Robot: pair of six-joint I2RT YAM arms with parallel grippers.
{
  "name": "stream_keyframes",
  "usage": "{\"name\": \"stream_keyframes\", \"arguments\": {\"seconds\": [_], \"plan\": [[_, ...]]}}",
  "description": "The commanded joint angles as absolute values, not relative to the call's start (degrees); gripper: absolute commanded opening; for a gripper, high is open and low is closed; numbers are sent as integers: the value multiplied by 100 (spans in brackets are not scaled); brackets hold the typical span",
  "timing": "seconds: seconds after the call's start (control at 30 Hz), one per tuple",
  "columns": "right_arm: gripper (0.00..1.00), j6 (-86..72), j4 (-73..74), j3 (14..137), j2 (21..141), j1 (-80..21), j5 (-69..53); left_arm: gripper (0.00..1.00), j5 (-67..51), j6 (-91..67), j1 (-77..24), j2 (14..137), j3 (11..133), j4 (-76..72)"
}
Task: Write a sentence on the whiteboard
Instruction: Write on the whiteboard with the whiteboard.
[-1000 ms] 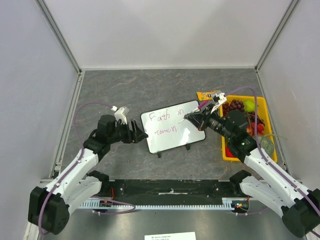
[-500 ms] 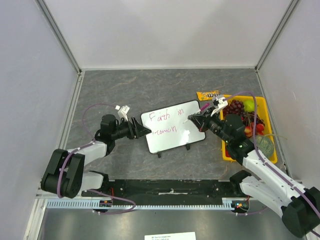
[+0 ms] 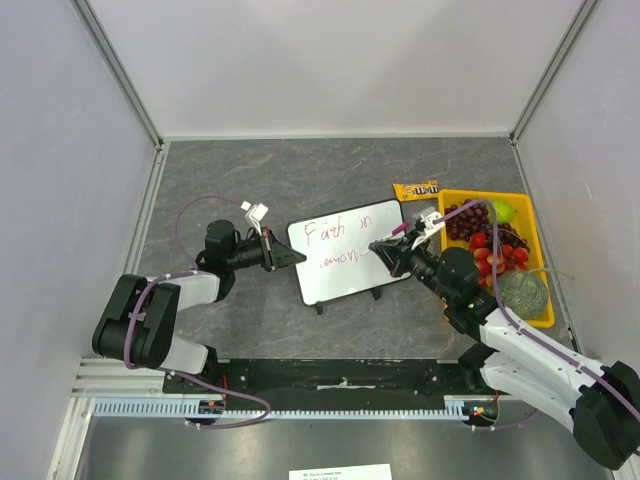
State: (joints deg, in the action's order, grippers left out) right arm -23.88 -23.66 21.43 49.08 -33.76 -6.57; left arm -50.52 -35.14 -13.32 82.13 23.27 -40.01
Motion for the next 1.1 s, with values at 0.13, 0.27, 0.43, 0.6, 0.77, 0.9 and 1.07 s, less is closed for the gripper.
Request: {"name": "stream_keyframes", "arguments": {"seconds": [0.13,0.27,0.43,0.6,0.77,0.9,1.07], "plan": [[0,-1898,-3365,1951,4992,-3920,412,2,-4667,-2997,-1231,8455,2505,-3481],[0,-1934,-3586,1951,5308,-3999,606,2,-4649,-2883,-1125,8411,2417,-3331],[0,-1951,-3911,1986,5721,-4096,650,2,-4693,-2900,-1125,8420,2408,-3357],[0,-1978,-4025,2048,6029,-4140,747,2,-4746,-2909,-1134,8490,2426,-3366],[0,-2100,-4218,2048,6310,-4148,782,2,-4799,-2953,-1134,8534,2426,-3419],[0,-2153,-4315,2083,6468,-4148,888,2,-4808,-2944,-1125,8517,2408,-3437],[0,-2197,-4359,2136,6600,-4140,896,2,-4834,-2953,-1125,8543,2417,-3445]]}}
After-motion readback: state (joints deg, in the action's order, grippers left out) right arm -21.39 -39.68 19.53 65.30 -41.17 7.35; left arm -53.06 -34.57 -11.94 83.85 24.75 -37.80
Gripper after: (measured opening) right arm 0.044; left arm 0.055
